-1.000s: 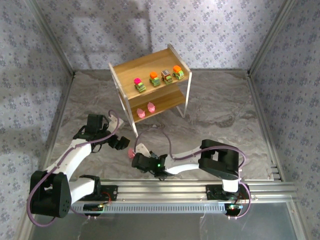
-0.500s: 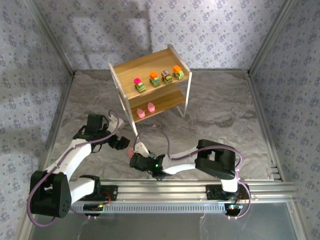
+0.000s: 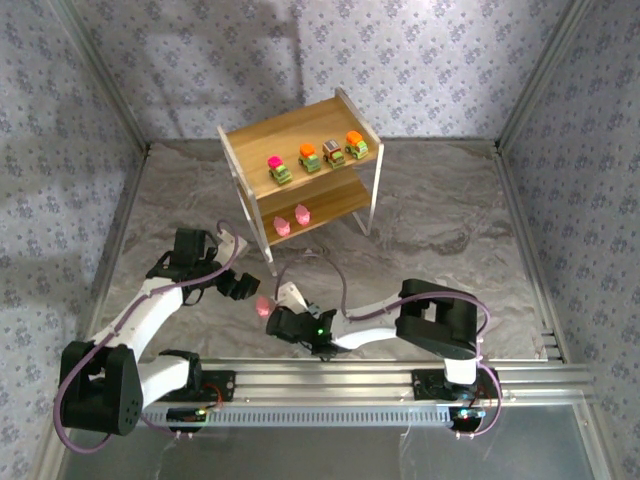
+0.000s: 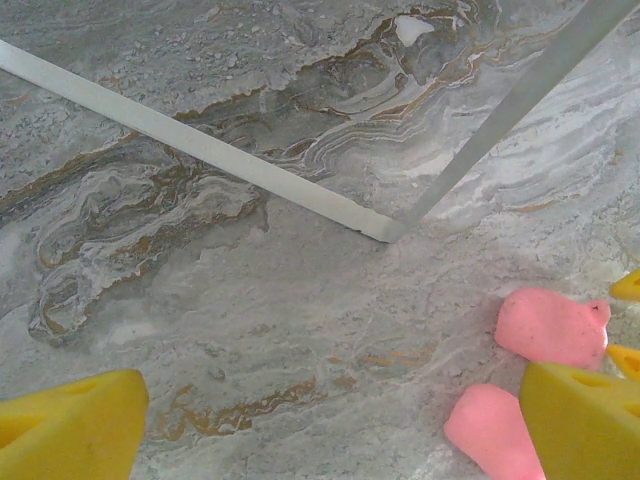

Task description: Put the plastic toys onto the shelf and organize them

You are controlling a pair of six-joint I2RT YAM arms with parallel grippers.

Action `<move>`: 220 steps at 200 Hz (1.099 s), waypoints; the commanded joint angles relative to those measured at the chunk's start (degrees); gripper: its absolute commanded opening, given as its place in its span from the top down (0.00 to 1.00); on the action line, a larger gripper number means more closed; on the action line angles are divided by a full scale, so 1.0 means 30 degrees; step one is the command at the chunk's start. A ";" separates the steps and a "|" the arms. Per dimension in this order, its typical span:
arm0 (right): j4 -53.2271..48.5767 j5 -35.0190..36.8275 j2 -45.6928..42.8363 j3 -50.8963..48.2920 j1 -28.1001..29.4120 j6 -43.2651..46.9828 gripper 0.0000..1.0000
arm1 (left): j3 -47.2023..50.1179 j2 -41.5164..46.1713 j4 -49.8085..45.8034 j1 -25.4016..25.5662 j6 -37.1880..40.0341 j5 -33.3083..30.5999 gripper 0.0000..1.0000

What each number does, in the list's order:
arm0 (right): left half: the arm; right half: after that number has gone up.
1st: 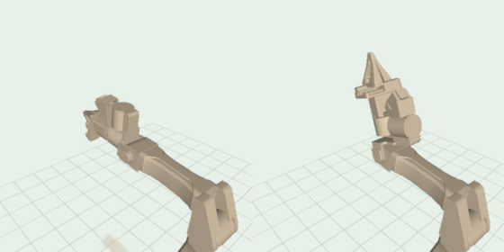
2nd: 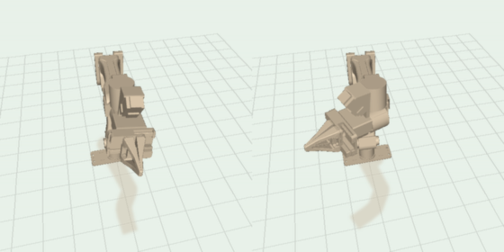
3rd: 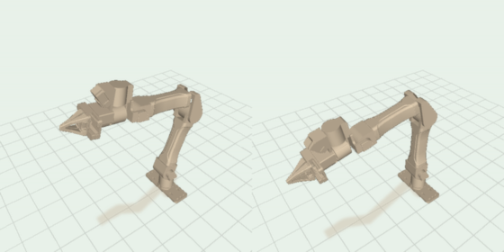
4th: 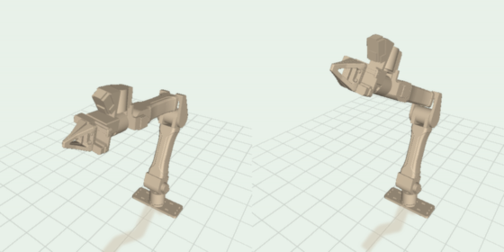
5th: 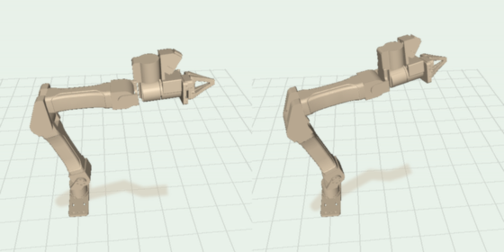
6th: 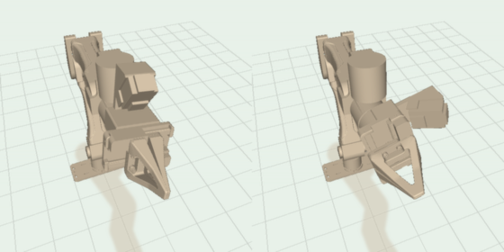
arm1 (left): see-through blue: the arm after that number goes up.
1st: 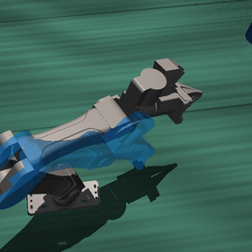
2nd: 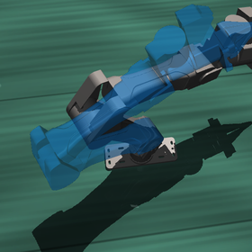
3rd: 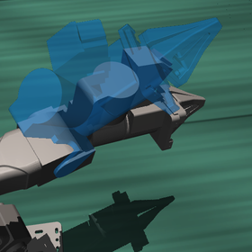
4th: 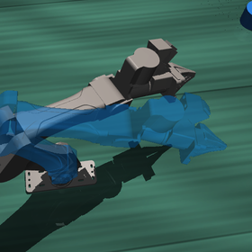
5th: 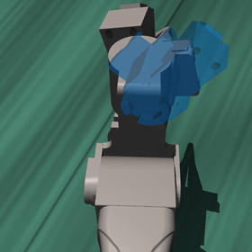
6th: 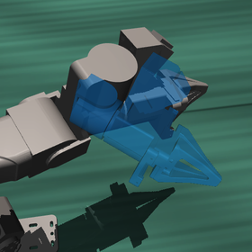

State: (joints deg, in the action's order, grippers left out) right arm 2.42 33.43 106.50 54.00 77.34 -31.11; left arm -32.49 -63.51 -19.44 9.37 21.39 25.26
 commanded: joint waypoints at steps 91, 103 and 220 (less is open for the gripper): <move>-0.0892 -0.0157 0.0385 0.0901 0.0572 0.0951 0.44 | 0.0043 0.0024 -0.0085 -0.0128 0.0016 0.0489 0.04; -0.0793 -0.0195 0.0684 0.1067 0.0436 0.0817 0.44 | 0.0019 0.0045 -0.0139 -0.0111 0.0019 0.0473 0.04; 0.0384 0.0341 0.2139 0.1594 -0.0638 0.0347 0.47 | 0.0049 0.0091 -0.0089 -0.0127 0.0001 0.0450 0.04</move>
State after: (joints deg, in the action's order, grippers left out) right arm 3.09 32.58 110.17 58.02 77.47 -28.71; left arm -32.51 -63.53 -19.44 9.37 21.39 25.26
